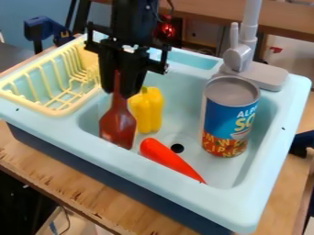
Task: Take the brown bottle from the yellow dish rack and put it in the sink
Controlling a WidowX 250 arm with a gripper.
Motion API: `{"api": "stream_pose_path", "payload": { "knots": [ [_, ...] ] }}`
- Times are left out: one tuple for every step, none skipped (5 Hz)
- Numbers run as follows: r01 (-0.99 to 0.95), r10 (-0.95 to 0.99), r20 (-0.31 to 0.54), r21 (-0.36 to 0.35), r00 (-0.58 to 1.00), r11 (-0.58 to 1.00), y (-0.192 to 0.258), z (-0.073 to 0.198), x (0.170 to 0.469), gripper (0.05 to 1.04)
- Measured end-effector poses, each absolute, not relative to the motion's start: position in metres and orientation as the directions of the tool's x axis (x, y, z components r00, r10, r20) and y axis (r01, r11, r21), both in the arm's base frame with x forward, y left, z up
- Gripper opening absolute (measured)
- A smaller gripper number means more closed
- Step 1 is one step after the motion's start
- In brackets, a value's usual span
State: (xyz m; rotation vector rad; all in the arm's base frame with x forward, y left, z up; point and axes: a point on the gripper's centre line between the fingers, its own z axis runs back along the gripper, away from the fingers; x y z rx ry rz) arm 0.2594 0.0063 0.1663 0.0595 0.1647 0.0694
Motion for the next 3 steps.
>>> {"api": "stream_pose_path", "payload": {
  "knots": [
    [-0.093, 0.101, -0.17, 0.05, 0.98, 0.994, 0.016, 0.155, 0.254, 0.334],
    [-0.097, 0.101, -0.133, 0.04, 0.986, 0.995, 0.018, 0.155, 0.248, 0.334],
    [-0.106, 0.109, -0.117, 0.029, 0.987, 0.994, 0.021, 0.155, 0.242, 0.379]
  ]
}}
